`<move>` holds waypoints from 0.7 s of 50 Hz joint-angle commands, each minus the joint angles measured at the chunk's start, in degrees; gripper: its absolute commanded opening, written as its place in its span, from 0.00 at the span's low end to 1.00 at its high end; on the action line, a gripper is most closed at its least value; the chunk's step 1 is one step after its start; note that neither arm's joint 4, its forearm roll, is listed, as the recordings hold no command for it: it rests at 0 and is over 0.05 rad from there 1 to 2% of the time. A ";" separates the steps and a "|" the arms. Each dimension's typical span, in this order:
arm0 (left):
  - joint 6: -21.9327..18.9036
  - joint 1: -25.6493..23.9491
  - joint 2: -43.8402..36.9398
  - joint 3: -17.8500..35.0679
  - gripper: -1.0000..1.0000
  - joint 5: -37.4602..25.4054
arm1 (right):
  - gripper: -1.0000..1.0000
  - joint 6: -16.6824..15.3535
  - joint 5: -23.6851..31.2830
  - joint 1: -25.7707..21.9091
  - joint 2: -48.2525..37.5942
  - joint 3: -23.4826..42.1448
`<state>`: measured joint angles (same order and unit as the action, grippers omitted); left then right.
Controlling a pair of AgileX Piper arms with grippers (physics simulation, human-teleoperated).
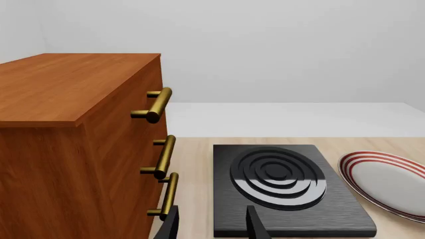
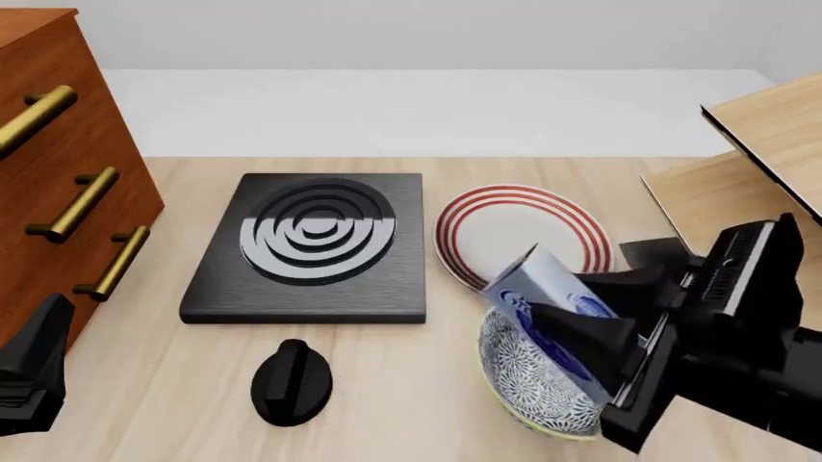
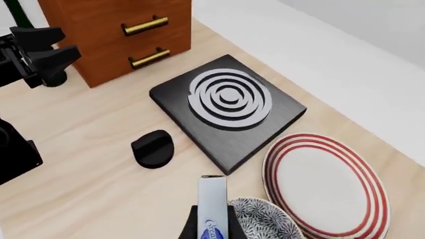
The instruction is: Pick up the cream cheese and put it in the bowl.
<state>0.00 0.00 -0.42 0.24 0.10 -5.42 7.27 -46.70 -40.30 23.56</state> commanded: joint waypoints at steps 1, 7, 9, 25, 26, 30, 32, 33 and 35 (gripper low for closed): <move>0.00 0.00 0.00 0.00 1.00 0.00 | 0.00 2.01 -3.89 3.77 -0.30 -2.93; 0.00 0.00 0.00 0.00 1.00 0.00 | 0.00 2.52 -6.86 5.04 -2.49 -4.08; 0.00 0.00 0.00 0.00 1.00 0.00 | 0.00 2.85 -8.33 5.73 -3.52 -4.60; 0.00 0.00 0.00 0.00 1.00 0.00 | 0.00 3.67 -16.92 9.34 -10.46 -8.25; 0.00 0.00 0.00 0.00 1.00 0.00 | 0.00 3.50 -17.40 9.79 -10.99 -8.44; 0.00 0.00 0.00 0.00 1.00 0.00 | 0.00 3.33 -18.56 10.55 -12.00 -8.94; 0.00 0.00 0.00 0.00 1.00 0.00 | 0.00 3.28 -18.81 10.80 -12.18 -9.05; 0.00 0.00 0.00 0.00 1.00 0.00 | 0.00 3.33 -18.92 10.87 -12.26 -9.08; 0.00 0.00 0.00 0.00 1.00 0.00 | 0.00 3.18 -19.53 11.22 -12.87 -9.26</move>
<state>0.00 0.00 -0.42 0.24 0.10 -2.73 -9.07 -37.30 -50.77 15.22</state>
